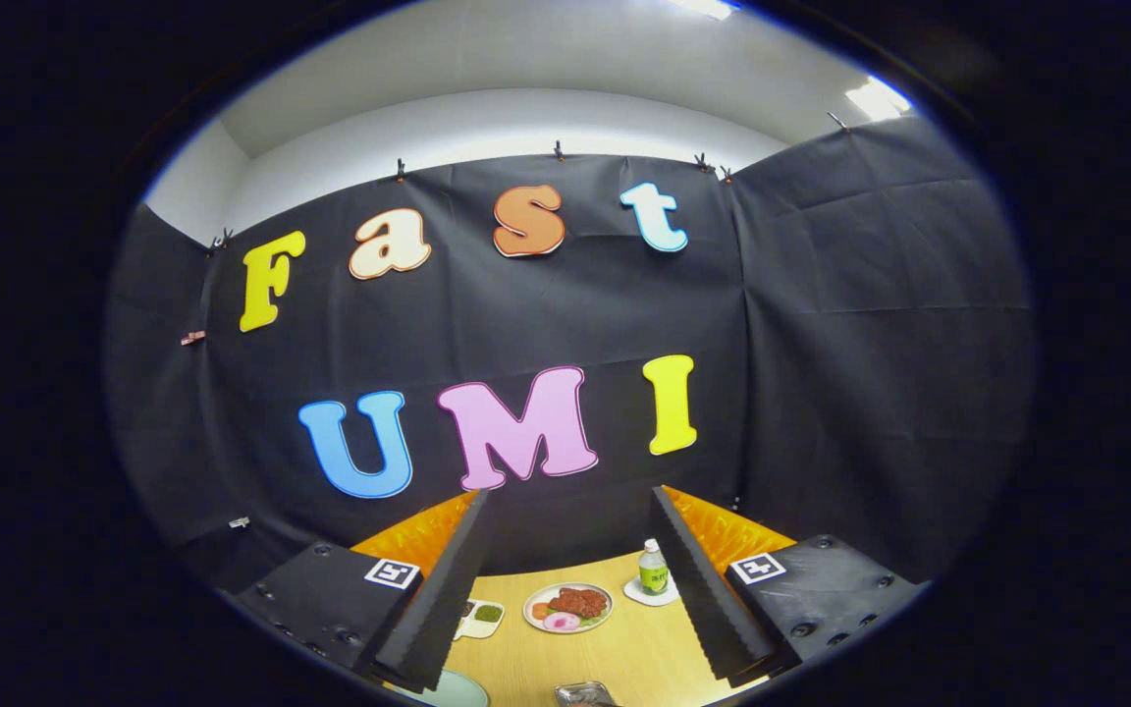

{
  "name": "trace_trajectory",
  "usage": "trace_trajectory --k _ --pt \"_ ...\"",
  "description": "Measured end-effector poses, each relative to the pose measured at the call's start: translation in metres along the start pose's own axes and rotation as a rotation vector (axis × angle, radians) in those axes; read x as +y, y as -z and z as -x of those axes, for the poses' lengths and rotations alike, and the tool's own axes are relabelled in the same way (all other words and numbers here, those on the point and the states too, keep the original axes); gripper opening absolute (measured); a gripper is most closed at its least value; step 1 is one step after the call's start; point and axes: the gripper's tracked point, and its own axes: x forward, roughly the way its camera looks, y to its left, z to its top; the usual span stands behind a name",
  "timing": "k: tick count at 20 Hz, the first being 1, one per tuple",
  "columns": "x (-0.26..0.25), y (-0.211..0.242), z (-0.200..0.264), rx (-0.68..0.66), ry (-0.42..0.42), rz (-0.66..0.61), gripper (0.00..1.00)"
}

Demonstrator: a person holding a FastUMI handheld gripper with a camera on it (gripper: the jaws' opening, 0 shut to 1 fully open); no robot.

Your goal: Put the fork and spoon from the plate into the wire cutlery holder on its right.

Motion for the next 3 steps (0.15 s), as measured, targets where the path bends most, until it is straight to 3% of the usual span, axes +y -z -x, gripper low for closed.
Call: trace_trajectory --k 3 --pt "-0.0063 0.0047 0.0012 0.018 0.005 0.004 0.99"
